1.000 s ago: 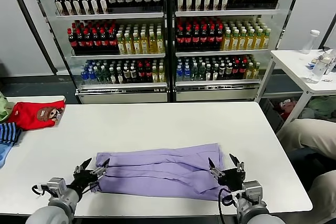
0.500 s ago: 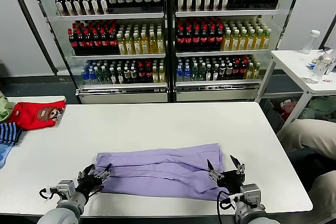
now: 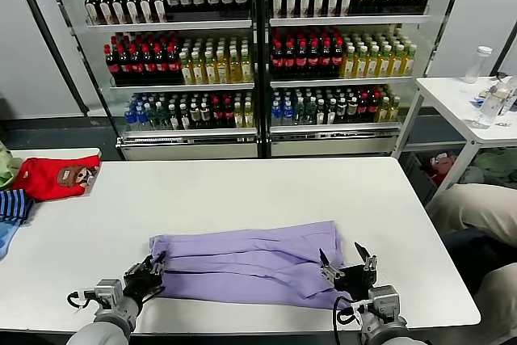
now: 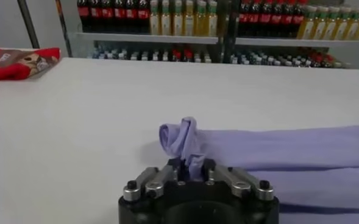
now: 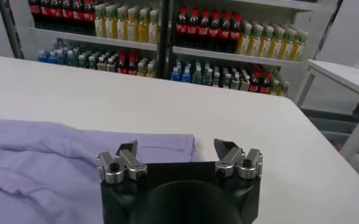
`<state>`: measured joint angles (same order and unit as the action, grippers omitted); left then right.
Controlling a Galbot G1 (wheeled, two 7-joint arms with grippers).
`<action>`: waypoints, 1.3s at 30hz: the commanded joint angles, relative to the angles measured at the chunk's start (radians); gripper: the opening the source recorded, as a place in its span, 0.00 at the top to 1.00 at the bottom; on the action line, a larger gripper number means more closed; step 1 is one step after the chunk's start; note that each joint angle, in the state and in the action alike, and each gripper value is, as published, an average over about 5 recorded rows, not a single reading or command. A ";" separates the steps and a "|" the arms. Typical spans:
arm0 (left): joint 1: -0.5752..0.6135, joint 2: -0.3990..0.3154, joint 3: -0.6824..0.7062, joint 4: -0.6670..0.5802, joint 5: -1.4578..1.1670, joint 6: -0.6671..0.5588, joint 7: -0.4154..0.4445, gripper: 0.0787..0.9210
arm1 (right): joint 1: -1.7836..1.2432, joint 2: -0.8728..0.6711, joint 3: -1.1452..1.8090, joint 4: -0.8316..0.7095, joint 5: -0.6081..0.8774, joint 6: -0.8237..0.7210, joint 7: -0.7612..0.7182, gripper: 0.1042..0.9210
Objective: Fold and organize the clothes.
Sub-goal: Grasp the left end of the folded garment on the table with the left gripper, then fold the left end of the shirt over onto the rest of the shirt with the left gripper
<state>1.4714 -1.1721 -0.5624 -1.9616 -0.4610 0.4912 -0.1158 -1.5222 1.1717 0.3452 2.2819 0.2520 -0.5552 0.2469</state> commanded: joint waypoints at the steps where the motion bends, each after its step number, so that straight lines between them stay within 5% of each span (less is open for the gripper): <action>1: 0.021 0.016 -0.136 -0.055 0.259 -0.038 0.016 0.84 | -0.006 0.002 0.002 0.010 -0.012 0.001 -0.001 0.12; 9: 0.062 0.108 -0.459 0.003 0.472 -0.097 0.088 0.95 | 0.014 0.002 0.004 0.016 -0.011 0.001 -0.003 0.12; 14: 0.051 0.130 -0.500 -0.032 0.463 -0.094 0.144 0.95 | 0.015 0.001 0.012 0.027 -0.012 0.003 -0.006 0.12; 19: 0.066 0.062 -0.336 -0.299 -0.017 0.085 0.153 0.95 | 0.000 -0.005 0.037 0.044 -0.011 0.005 -0.006 0.12; 22: 0.064 0.009 -0.144 -0.368 -0.083 0.091 0.142 0.95 | -0.014 -0.005 0.049 0.057 -0.012 0.005 -0.004 0.12; 27: 0.024 -0.045 0.065 -0.355 -0.047 0.091 0.135 0.95 | -0.026 0.001 0.052 0.065 -0.033 0.011 -0.003 0.12; 39: -0.109 -0.102 0.212 -0.215 0.078 0.090 0.106 0.95 | -0.020 0.011 0.041 0.061 -0.073 0.022 -0.001 0.12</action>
<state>1.4572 -1.2168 -0.5496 -2.2212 -0.3848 0.5552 -0.0018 -1.5395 1.1808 0.3846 2.3394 0.1967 -0.5380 0.2459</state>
